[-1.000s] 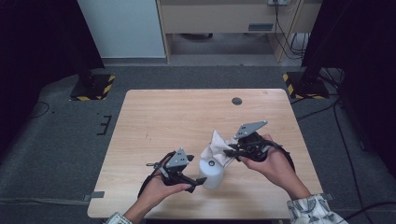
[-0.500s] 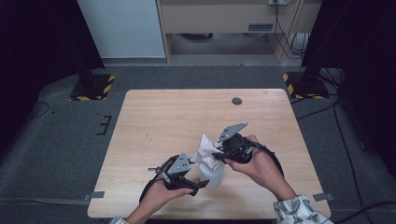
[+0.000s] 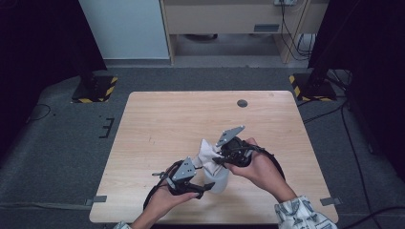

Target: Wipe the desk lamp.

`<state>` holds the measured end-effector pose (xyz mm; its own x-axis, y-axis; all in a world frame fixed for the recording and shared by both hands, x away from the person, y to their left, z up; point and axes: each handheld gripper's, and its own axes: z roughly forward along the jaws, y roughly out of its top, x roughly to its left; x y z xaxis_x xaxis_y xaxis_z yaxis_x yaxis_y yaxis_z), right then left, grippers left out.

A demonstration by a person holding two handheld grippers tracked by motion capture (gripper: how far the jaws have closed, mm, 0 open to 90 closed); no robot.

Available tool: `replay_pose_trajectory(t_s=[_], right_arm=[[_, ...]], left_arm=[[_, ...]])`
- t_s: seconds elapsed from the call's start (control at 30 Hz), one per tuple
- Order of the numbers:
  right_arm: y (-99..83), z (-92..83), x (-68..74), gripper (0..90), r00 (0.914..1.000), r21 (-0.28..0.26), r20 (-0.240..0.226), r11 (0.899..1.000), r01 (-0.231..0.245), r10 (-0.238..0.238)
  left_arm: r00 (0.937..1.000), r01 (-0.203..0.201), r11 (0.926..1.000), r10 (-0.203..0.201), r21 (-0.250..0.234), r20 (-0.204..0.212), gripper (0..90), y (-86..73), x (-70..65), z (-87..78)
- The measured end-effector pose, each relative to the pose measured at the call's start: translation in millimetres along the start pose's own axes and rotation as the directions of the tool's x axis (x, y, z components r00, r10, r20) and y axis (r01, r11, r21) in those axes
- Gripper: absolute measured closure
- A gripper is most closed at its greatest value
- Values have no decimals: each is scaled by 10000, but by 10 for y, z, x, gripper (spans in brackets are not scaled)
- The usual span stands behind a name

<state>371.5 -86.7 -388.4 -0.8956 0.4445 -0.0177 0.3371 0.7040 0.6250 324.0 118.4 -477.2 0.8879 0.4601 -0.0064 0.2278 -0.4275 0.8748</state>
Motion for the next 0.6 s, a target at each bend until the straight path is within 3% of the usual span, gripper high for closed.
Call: replay_pose_trajectory(t_s=[0.17,0.6], right_arm=[[8,18,82,758,9993,7,-112,9993,366,-366],[-139,-76,269,758,9969,-134,-603,9986,505,-512]], left_arm=[[10000,-64,10000,64,13,-65,224,-2,-4,-2],[9998,157,9999,-157,-32,141,223,-9,-2,2]])
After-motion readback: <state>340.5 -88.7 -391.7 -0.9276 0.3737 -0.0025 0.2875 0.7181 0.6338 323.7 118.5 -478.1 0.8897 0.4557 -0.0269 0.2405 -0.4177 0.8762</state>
